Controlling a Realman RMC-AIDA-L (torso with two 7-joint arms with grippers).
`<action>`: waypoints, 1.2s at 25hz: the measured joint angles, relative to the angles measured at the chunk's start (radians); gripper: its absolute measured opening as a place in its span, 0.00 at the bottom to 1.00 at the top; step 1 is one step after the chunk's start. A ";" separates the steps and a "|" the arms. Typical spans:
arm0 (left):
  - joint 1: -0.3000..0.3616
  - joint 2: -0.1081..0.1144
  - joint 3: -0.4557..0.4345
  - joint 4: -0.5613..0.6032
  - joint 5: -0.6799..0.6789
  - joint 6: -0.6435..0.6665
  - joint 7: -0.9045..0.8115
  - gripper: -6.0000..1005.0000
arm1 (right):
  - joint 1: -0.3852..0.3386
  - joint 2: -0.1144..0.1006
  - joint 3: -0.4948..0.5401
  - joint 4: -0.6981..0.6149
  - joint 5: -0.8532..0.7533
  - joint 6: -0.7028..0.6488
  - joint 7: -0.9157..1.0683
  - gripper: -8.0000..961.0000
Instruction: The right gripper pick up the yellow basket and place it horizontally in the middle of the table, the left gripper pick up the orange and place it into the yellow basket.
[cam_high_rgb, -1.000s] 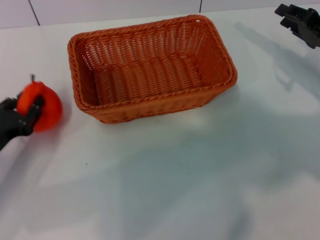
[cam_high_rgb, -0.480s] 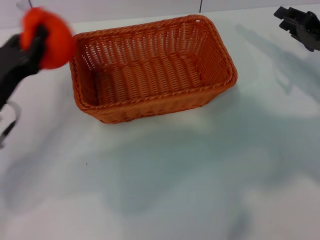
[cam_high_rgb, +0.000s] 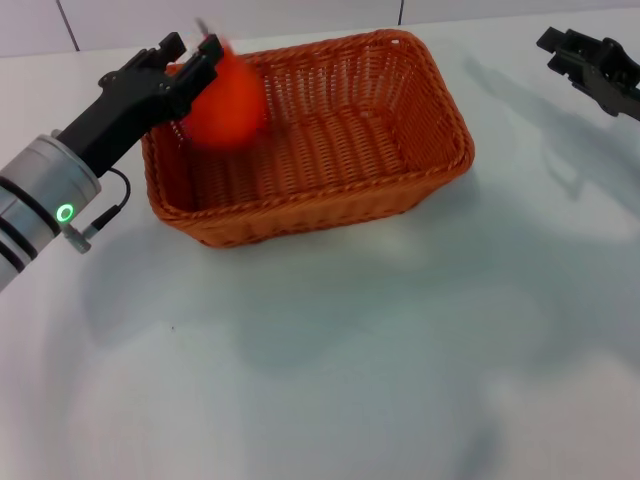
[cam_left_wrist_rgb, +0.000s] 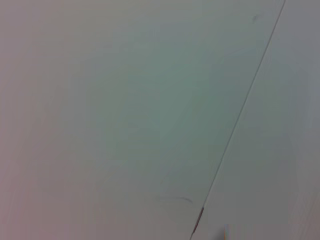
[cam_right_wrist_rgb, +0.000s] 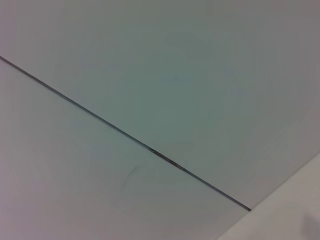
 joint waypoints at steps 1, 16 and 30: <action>0.002 0.000 0.000 0.000 -0.001 0.001 0.001 0.46 | -0.003 0.001 0.000 0.000 0.001 0.000 -0.001 0.48; 0.055 -0.002 -0.092 -0.009 -0.107 0.144 0.029 0.88 | -0.029 -0.003 0.034 -0.015 0.008 0.030 -0.134 0.48; 0.117 -0.001 -0.312 -0.092 -0.215 0.305 0.190 0.89 | -0.089 0.037 0.122 -0.100 0.264 0.116 -0.743 0.48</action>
